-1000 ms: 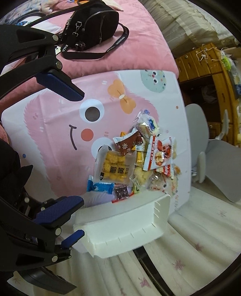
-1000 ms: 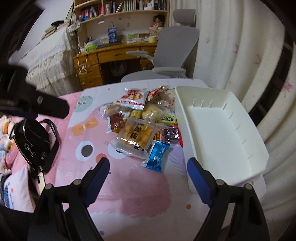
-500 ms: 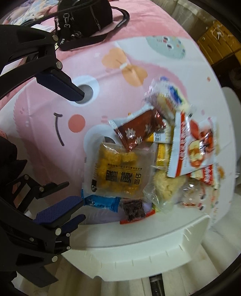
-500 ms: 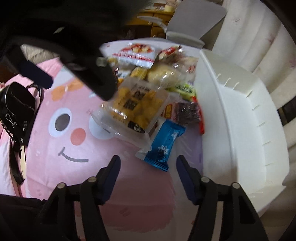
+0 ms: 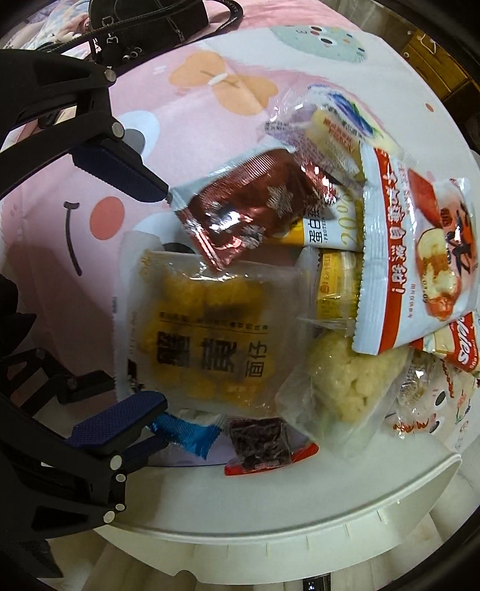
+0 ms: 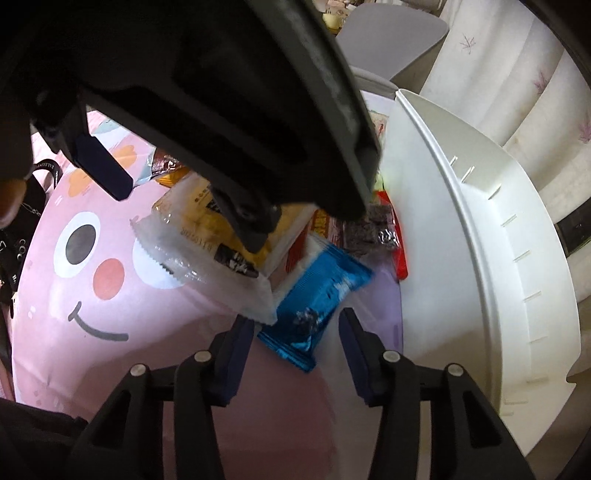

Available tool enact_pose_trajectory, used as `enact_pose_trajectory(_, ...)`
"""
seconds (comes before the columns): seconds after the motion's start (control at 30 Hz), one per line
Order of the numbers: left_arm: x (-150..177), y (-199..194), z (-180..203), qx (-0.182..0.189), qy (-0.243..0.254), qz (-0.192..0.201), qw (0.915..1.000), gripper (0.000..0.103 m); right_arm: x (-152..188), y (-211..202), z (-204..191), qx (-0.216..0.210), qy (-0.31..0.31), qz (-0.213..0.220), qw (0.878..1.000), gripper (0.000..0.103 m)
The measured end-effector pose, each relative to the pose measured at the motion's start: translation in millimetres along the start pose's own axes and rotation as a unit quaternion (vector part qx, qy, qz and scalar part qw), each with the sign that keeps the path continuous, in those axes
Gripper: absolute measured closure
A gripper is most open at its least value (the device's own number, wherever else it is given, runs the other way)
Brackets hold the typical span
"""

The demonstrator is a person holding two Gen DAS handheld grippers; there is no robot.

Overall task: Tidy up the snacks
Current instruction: 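Close left gripper on the clear puff bag while right gripper closes on the blue snack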

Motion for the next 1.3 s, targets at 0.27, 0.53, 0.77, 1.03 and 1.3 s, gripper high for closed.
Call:
enact_pose_trajectory(0.27, -11, 14, 15, 0.018, 0.001, 0.003, 0.9998, 0.001, 3, 6, -3, 0.006, 0.003, 0.012, 1.000, 0.058)
enact_pose_trajectory(0.53, -16, 32, 28, 0.006, -0.008, -0.006, 0.9999, 0.022, 5, 7, -3, 0.008, 0.013, 0.037, 0.999, 0.058)
enact_pose_trajectory(0.77, -8, 27, 21, 0.004, -0.015, 0.002, 0.9999, 0.030, 9, 7, 6, 0.001, 0.023, 0.047, 0.999, 0.059)
enact_pose_trajectory(1.03, 15, 27, 7, 0.000, -0.033, -0.005, 0.9994, 0.031, 11, 0, 14, 0.011, 0.026, 0.053, 0.998, 0.073)
enact_pose_trajectory(1.3, 15, 18, 3, 0.004, -0.049, 0.003, 0.9988, 0.032, -1, -8, 18, -0.007, 0.028, 0.047, 0.999, 0.074)
Point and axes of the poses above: each gripper's, at about its wrist camera, not at the fingertips, and y roughly the way its jaws point, z to its right, x to its underside, the point moved 1 cm from there along y, roughly the way its jaws point, and after that the axes turned 12 degrees about -y, right-handed, at the moved point
